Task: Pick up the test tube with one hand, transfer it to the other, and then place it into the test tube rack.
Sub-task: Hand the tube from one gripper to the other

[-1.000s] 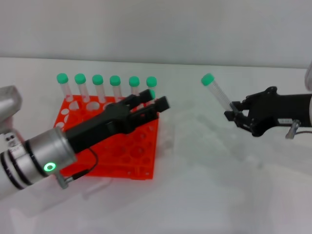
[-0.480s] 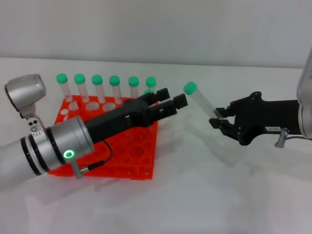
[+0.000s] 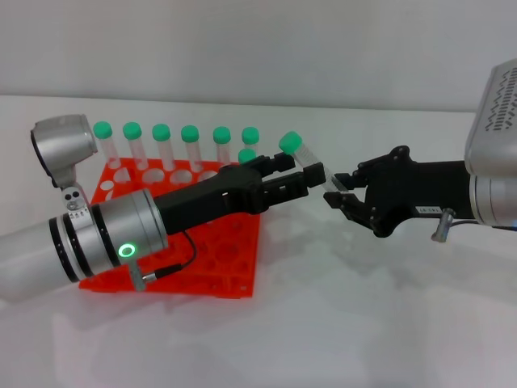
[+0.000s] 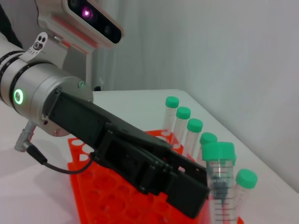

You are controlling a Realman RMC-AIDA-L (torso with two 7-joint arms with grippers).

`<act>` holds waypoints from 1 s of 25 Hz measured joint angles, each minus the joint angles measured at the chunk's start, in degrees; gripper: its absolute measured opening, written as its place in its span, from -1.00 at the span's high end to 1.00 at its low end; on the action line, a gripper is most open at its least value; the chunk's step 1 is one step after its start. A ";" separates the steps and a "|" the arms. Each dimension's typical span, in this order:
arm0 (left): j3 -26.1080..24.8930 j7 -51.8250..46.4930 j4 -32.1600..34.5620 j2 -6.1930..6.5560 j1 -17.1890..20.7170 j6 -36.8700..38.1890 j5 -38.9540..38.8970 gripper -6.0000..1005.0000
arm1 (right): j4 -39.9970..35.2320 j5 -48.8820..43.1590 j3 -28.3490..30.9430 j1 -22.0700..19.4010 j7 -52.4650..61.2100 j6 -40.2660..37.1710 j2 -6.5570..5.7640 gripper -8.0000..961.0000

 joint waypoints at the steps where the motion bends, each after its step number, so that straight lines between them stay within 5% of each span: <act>1: 0.02 0.01 0.05 0.01 0.00 0.00 -0.09 -0.74 | 0.04 0.00 -0.03 0.02 0.01 -0.23 -0.01 0.57; 7: -0.01 0.63 0.21 0.02 0.39 0.00 -1.08 -0.74 | 0.57 0.00 -0.24 0.07 0.07 -1.70 -0.12 0.57; 13: -0.01 0.96 0.21 0.02 0.26 0.00 -1.12 -0.35 | 0.70 -0.16 -1.27 0.39 -0.06 -2.23 -0.08 0.57; 16: 0.01 0.97 0.20 0.01 0.06 0.00 -1.13 0.04 | 0.73 -0.39 -1.90 0.55 -0.26 -2.27 -0.10 0.57; 25: 0.03 1.18 0.21 0.02 0.05 -0.40 -1.04 0.15 | 1.58 -0.47 -2.14 0.53 -0.42 -3.41 -0.21 0.57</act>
